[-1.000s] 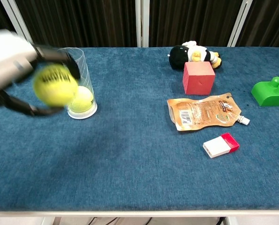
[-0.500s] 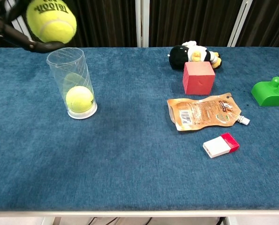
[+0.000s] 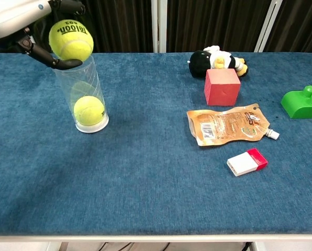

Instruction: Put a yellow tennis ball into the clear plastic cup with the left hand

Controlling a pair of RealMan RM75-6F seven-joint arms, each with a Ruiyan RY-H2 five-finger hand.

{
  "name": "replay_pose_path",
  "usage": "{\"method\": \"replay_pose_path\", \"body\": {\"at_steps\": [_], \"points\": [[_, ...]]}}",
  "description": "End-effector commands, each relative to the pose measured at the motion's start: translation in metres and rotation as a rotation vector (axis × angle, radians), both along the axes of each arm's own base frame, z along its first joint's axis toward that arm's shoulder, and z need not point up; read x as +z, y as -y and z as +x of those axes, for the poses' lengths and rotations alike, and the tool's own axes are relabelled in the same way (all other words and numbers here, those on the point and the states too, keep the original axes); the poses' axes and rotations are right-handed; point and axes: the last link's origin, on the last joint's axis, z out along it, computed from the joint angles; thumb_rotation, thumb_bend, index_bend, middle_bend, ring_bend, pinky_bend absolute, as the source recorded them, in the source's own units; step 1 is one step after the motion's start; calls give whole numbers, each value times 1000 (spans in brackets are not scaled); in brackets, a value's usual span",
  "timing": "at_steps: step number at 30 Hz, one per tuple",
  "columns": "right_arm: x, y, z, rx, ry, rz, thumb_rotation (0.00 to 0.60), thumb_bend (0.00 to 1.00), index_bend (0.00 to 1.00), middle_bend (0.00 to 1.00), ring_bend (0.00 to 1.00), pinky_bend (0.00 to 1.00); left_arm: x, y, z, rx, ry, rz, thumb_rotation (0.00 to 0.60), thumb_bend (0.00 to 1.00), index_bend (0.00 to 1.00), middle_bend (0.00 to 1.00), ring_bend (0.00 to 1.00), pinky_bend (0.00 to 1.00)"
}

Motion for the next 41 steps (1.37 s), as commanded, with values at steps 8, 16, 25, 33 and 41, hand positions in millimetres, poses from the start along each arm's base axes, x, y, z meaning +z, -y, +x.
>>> {"method": "replay_pose_path", "body": {"at_steps": [8,16,25,33,41], "points": [[0,-2,2,23,3,-2,600,215,0,0,0,0,4,1,-5,32,-16,-17,600,249,254,229,193,413],[-2,-3,2,17,4,1,600,215,0,0,0,0,18,13,-6,17,-1,22,600,248,248,217,183,406],[-5,-7,-4,3,-1,15,600,215,0,0,0,0,64,53,-72,123,4,222,600,211,287,246,195,406],[-21,-10,-9,48,-77,83,600,199,0,0,0,0,79,118,-161,415,8,207,600,112,132,61,30,197],[-35,-11,-11,27,-112,106,600,195,0,0,0,0,86,140,-188,573,-12,135,600,104,0,0,0,8]]}}
